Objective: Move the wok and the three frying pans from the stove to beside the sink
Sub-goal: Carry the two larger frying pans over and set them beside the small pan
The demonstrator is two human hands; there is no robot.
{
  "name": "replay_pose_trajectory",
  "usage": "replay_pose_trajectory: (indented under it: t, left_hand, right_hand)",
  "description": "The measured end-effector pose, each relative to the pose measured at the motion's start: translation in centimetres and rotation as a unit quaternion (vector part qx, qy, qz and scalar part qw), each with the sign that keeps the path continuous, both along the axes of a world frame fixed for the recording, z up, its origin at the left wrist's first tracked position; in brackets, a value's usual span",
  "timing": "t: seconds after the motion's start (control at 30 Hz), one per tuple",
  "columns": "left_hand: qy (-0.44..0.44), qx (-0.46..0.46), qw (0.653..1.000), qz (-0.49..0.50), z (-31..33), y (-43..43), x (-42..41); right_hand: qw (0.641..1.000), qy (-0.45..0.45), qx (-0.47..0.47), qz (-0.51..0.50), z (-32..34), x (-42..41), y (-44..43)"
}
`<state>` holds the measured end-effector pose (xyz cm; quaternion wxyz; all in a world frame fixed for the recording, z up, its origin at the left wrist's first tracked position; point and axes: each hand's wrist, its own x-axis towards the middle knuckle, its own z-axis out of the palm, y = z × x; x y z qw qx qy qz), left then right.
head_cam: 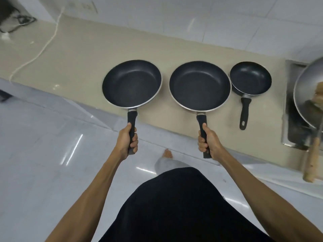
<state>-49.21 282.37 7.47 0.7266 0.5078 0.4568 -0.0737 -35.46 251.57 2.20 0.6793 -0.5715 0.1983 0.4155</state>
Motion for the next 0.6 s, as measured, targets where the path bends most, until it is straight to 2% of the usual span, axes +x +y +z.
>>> replay_pose_trajectory:
  t: [0.33, 0.6]
  left_hand:
    - [-0.001, 0.007, 0.997, -0.081, 0.3, 6.8, 9.2]
    - [0.007, 0.012, 0.994, -0.111, -0.3, 10.4, 12.7]
  right_hand:
    - [0.998, 0.016, -0.004, -0.065, -1.0, 6.2, 5.7]
    - [0.996, 0.015, -0.009, -0.088, -1.2, 9.4, 8.3]
